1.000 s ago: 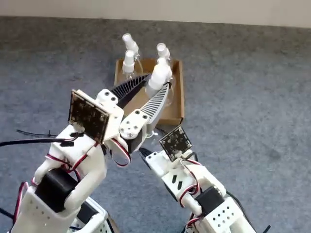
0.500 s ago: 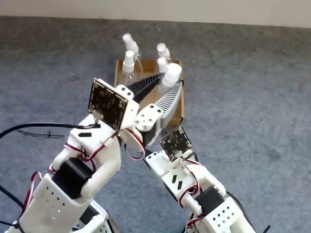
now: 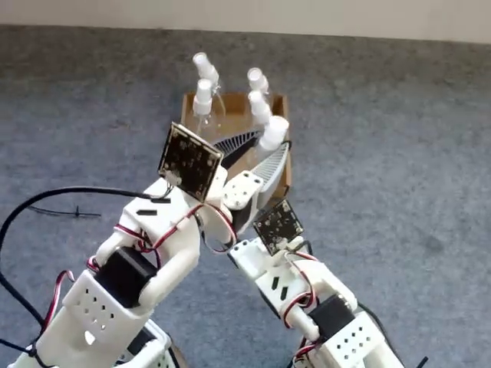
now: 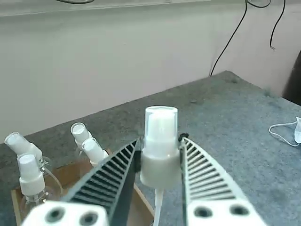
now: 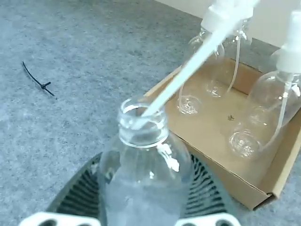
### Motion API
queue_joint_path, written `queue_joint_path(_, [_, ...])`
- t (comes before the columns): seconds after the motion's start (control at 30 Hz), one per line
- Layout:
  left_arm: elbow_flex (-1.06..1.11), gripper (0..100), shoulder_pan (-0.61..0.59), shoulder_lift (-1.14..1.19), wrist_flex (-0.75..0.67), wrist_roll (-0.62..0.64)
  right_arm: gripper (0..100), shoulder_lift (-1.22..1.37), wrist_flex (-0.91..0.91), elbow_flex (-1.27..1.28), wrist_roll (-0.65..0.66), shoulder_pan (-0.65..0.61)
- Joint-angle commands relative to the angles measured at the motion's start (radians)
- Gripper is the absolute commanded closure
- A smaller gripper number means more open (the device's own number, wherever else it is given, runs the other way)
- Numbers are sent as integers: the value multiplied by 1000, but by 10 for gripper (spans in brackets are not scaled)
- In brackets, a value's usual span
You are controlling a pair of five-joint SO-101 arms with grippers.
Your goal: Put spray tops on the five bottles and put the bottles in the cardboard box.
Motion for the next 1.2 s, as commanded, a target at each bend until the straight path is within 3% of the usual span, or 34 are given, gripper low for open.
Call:
queue_joint_path(0.0, [-7, 993, -50, -4, -12, 8, 995, -15, -27, -10, -12, -7])
queue_joint_path(0.23, [-7, 989, -137, -4, 129, 5, 995, -15, -28, -12, -12, -7])
queue_joint_path(0.6, [-5, 983, -145, -81, 259, 3, 995, -15, -65, -10, -12, -7])
queue_joint_path(0.8, [-5, 846, -147, -213, 304, 3, 995, -15, -65, -10, -12, -7])
queue_joint_path(1.07, [-7, 850, -147, -197, 302, -46, 995, -15, -65, -10, -12, -7])
queue_joint_path(1.17, [-15, 850, -202, -200, 301, -48, 995, -15, -64, -8, -12, -7])
